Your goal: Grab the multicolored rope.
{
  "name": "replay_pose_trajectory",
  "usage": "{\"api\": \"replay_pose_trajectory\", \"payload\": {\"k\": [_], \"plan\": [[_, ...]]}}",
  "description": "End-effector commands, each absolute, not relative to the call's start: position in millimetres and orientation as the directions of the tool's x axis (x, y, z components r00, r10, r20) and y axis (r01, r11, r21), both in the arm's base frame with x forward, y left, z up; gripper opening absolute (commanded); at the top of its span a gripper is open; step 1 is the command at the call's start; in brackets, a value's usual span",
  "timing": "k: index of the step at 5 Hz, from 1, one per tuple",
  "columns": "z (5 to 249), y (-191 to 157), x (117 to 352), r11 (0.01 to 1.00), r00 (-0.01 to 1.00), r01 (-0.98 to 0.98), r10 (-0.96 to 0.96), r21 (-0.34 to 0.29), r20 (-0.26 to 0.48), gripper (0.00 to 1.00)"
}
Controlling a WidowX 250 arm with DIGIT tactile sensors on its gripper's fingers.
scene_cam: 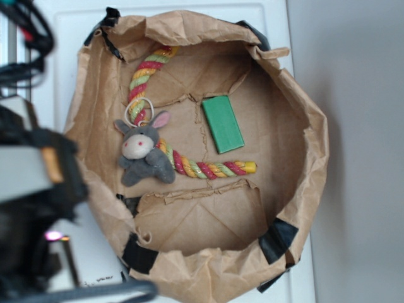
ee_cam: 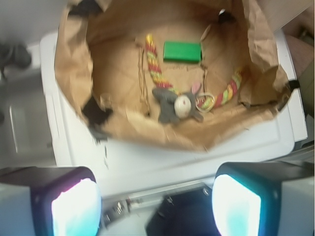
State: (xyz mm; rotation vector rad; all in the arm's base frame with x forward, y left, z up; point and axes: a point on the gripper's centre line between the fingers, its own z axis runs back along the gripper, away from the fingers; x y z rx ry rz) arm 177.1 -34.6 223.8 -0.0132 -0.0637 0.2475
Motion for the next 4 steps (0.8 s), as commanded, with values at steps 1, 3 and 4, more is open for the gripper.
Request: {"api": "replay_pose_trajectory", "payload": {"k": [1,3,4], "plan": [[211,4,227,0.777,0.764,-0.618,0.630,-0.123,0.141,1.00],[199,51,236,0.678,0.664,-0.725,0.735,-0.123,0.137,1.00],[199,51,236,0.678,0.664,-0.725,0.735,-0.123,0.137,1.00]]}}
